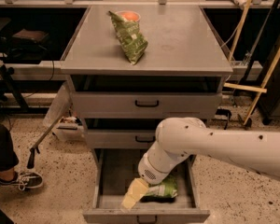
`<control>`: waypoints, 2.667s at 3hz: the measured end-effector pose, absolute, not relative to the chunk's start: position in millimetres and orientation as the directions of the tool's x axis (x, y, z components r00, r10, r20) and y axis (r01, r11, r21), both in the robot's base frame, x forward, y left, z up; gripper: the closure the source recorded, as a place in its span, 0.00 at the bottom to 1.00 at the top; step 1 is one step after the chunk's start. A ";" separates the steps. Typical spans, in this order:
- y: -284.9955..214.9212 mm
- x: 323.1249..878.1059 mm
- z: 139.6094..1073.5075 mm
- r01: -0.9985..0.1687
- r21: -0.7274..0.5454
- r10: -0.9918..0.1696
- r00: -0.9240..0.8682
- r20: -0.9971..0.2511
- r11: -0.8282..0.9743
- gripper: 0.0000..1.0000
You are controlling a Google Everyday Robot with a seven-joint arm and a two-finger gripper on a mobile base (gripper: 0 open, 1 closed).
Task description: Pick green rice chip bag from bottom drawer and place on counter
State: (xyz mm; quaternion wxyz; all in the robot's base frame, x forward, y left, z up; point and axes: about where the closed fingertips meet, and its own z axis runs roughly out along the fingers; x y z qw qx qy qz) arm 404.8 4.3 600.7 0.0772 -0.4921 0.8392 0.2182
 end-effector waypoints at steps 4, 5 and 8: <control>-29.4 524.3 580.6 -0.808 -0.081 -0.779 -0.529 -0.337 0.583 0.00; -32.0 535.7 546.8 -0.796 -0.039 -0.756 -0.557 -0.343 0.604 0.00; -71.9 597.9 425.2 -0.630 -0.029 -0.598 -0.720 -0.351 0.776 0.00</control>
Offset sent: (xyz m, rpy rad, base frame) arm 0.2050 -0.0670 -0.0162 -0.4111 -0.5289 -0.3202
